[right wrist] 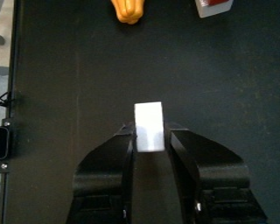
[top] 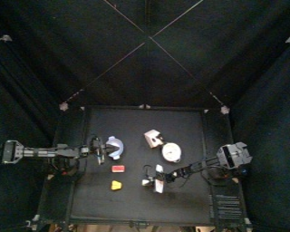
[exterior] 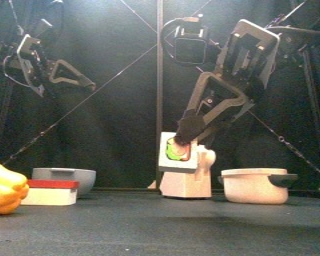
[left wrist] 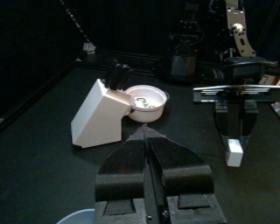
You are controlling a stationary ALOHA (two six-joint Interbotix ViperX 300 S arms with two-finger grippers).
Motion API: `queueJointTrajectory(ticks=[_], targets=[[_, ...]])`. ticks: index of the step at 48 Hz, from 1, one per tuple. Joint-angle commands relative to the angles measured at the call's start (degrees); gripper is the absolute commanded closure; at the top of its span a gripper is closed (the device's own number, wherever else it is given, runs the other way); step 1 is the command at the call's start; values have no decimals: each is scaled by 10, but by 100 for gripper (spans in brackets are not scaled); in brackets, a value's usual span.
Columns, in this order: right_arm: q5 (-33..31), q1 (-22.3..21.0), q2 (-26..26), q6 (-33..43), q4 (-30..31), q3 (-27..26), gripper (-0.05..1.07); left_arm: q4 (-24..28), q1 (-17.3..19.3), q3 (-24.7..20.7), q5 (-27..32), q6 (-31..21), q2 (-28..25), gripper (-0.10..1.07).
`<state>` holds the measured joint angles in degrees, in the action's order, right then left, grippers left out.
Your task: Put sushi piece in pot
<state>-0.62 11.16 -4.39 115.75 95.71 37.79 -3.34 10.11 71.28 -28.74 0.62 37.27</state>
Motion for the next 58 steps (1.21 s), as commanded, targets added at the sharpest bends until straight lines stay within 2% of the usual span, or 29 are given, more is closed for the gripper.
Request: queueJointTrajectory(ticks=[1, 11, 20, 30, 40, 47, 58], targets=[[1, -2, 26, 0, -4, -3, 50, 1, 1, -7, -5, 0, 0, 63], [-13, -11, 78, 2, -42, 35, 50, 1, 1, -7, -5, 0, 0, 63], [-65, -8, 141, 4, -111, 94, 50, 0, 1, -6, -5, 0, 0, 63], [-186, 11, 222, 4, -197, 160, 50, 0, 1, -6, -5, 0, -1, 63], [-354, 35, 287, 11, -282, 194, 50, 0, 1, -6, -5, 0, 0, 63], [-447, 36, 294, 14, -338, 200, 49, 0, 1, -6, -5, 0, 0, 63], [-454, 33, 274, 13, -349, 203, 47, 0, 2, -6, -5, 0, 0, 63]])
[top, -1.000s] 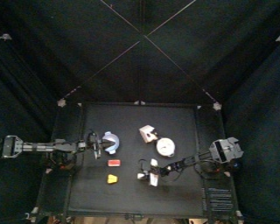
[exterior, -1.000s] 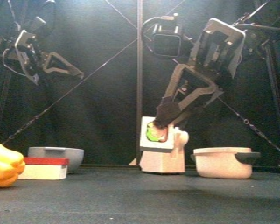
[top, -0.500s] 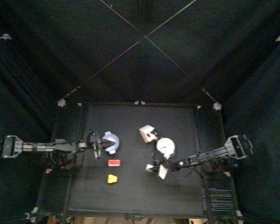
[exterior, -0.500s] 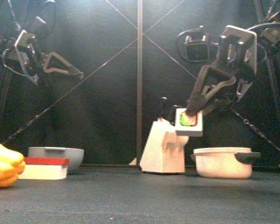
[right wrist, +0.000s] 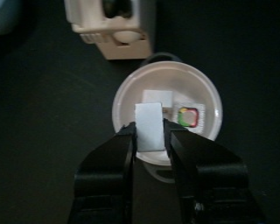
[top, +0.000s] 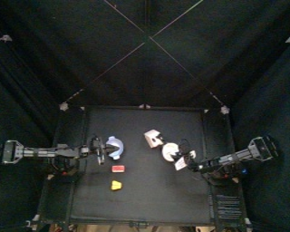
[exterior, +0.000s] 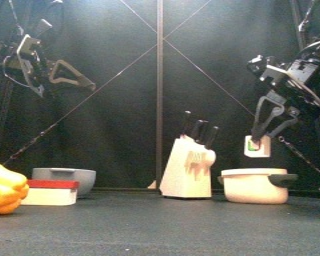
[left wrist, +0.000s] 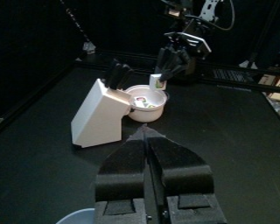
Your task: Put sushi piece in pot
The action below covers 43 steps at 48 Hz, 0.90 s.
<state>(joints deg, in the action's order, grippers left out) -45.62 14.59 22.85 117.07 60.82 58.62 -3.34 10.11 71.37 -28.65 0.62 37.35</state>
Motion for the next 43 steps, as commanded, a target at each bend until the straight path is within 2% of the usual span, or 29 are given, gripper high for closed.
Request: queueJointTrajectory(ticks=[1, 24, 43], targets=[[-5, -3, 2, 0, 1, -5, 47, 0, 2, -7, -6, 0, -1, 63], [-14, -4, -6, -1, -8, -11, 17, 0, 2, -7, -6, 0, -2, 63], [-20, -4, -6, -4, -11, -11, 15, 0, 2, -7, -6, 0, -1, 63]])
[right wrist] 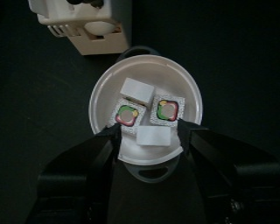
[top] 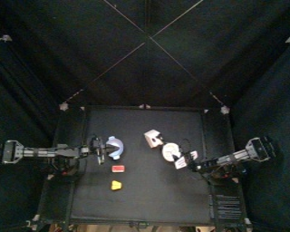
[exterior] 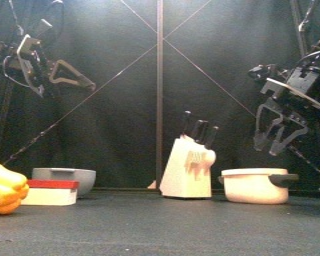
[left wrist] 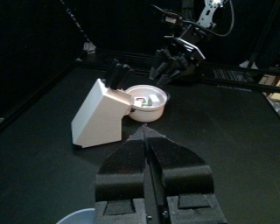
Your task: Put sushi piece in pot
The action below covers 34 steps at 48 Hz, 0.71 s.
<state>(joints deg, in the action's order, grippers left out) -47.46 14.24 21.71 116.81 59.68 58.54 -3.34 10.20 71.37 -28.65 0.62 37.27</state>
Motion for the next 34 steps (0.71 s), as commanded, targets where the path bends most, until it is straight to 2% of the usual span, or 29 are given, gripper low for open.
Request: queueJointTrajectory(ticks=[1, 34], targets=[[-2, -1, 5, -1, 0, -11, 15, 0, 0, -7, -6, 0, 0, 63], [-2, 4, 9, -5, -5, -11, 15, 0, 0, -7, -1, 0, -1, 63]])
